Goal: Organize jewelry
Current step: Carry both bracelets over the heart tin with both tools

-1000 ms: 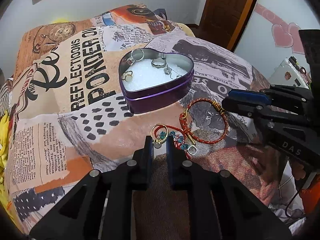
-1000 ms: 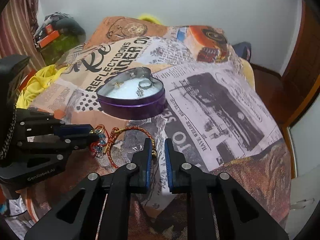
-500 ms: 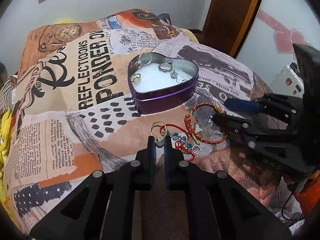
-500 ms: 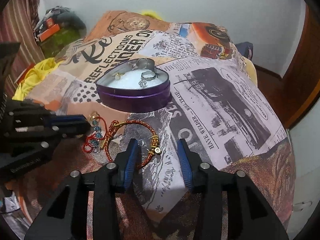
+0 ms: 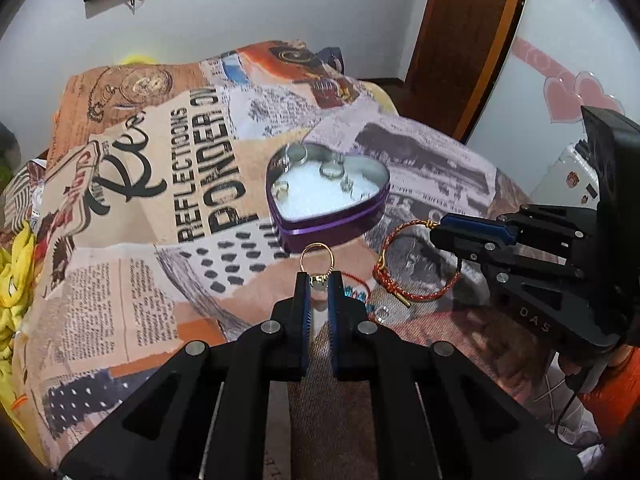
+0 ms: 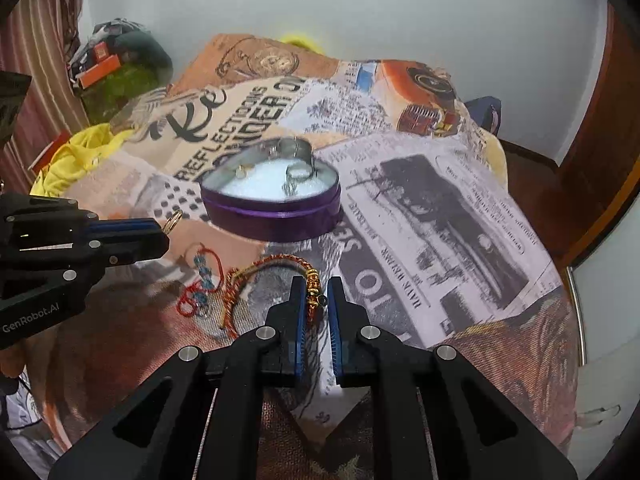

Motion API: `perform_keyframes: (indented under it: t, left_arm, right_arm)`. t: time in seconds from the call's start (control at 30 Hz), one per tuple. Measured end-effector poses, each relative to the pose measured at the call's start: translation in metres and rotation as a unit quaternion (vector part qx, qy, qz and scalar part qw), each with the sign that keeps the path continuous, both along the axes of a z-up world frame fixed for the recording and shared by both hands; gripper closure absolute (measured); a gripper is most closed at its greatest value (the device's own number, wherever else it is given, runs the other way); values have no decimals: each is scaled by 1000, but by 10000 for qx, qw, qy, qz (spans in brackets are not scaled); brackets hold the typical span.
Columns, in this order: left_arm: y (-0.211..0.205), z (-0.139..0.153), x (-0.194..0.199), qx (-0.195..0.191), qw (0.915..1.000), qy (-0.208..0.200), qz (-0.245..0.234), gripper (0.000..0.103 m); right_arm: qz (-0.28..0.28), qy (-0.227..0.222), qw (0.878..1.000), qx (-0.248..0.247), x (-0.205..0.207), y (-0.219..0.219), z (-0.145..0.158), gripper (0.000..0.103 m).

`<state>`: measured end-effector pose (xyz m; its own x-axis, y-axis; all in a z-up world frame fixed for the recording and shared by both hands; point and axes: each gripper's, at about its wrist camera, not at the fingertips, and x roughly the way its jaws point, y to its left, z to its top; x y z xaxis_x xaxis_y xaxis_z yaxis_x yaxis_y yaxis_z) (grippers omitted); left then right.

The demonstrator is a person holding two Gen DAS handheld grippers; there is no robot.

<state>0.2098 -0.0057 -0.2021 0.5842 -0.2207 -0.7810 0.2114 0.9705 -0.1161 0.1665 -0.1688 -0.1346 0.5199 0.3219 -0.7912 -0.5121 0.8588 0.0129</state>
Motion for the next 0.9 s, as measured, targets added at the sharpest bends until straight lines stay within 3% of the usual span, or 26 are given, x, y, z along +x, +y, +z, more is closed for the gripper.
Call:
perform_keyframes:
  t: [0.47, 0.9]
  left_arm:
    - [8, 35, 7, -74, 9989, -444, 145, 96]
    - [14, 38, 24, -119, 9984, -507, 204, 96]
  right_arm:
    - [-47, -374, 9987, 357, 14, 6, 32, 94]
    - [78, -617, 9966, 540, 32, 25, 48, 94]
